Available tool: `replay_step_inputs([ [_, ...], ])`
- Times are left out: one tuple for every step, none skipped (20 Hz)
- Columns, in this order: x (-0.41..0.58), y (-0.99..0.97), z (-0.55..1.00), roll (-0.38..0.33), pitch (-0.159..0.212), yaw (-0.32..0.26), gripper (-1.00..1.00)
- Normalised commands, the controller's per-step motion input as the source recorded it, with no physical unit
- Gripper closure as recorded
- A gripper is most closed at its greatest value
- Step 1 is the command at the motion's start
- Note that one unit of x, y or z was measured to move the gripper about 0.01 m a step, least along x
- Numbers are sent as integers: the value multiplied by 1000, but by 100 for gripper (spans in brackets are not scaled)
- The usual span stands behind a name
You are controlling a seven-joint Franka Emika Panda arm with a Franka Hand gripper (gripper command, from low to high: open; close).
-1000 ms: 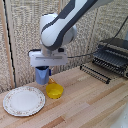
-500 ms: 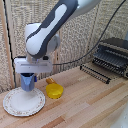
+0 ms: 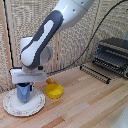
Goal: Carefully approach the cobalt cup with your gripper. Make sure to hold the cobalt cup delicately with your gripper. Carefully elevate the cobalt cup, moving it off the surface. Position the cobalt cup to hover above the alabaster dining ware. Gently lower the cobalt cup onto the alabaster dining ware. Gradually release your hold on the cobalt cup.
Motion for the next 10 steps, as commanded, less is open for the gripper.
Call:
replay_step_inputs([
  [194, 9, -49, 0, 0, 83, 100],
  [146, 0, 0, 2, 28, 55, -100],
  [57, 0, 157, 24, 81, 46, -100],
  [54, -3, 337, 39, 114, 79, -100],
  [80, -71, 503, 61, 107, 122, -100],
  [60, -100, 580, 87, 116, 120, -100],
  [71, -166, 606, 123, 129, 111, -100],
  [9, -189, 683, 136, 111, 79, -100],
  [0, -120, 754, 81, 89, 60, -100],
  [26, -103, 731, 49, 63, 61, -100],
])
